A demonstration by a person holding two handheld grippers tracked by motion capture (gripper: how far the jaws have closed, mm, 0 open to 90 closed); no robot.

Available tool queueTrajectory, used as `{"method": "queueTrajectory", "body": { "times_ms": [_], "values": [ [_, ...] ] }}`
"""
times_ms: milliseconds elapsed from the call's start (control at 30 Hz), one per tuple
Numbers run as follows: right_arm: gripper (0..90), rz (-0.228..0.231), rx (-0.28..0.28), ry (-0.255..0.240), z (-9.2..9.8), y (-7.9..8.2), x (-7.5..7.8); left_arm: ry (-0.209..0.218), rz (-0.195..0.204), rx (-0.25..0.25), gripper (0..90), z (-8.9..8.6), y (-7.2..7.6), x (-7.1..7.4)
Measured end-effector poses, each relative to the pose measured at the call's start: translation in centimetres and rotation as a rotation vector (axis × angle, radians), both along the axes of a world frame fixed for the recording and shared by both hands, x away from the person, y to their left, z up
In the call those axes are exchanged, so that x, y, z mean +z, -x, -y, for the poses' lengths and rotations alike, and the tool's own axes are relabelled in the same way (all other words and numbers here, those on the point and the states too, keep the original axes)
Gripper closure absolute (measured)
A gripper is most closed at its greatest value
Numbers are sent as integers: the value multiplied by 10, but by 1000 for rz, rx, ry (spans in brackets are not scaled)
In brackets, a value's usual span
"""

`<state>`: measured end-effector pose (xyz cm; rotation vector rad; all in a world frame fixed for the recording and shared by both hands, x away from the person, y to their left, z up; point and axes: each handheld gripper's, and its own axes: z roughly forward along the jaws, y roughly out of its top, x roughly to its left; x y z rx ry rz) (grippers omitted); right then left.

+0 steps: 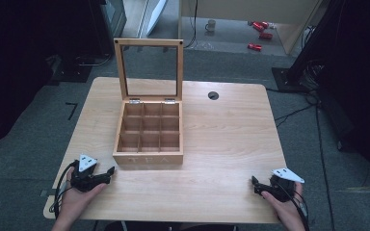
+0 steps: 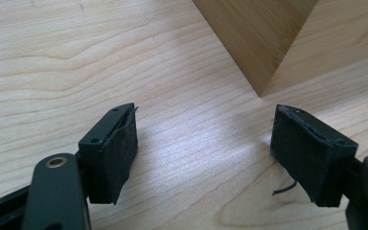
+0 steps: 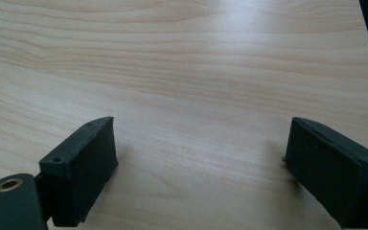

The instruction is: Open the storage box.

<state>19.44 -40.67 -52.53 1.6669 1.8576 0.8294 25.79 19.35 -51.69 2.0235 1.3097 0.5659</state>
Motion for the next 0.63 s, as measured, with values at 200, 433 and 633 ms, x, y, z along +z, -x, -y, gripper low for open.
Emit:
{"method": "queueTrajectory", "body": {
  "times_ms": [200,433,633],
  "values": [
    [91,0,-6,2,4,5,0,0,0,0,250,0,0,0],
    [90,-1,-8,0,4,5,0,7,-1,1,249,-1,0,0],
    [88,-3,-6,0,4,5,0,9,-1,1,249,-1,0,0]
  ]
}}
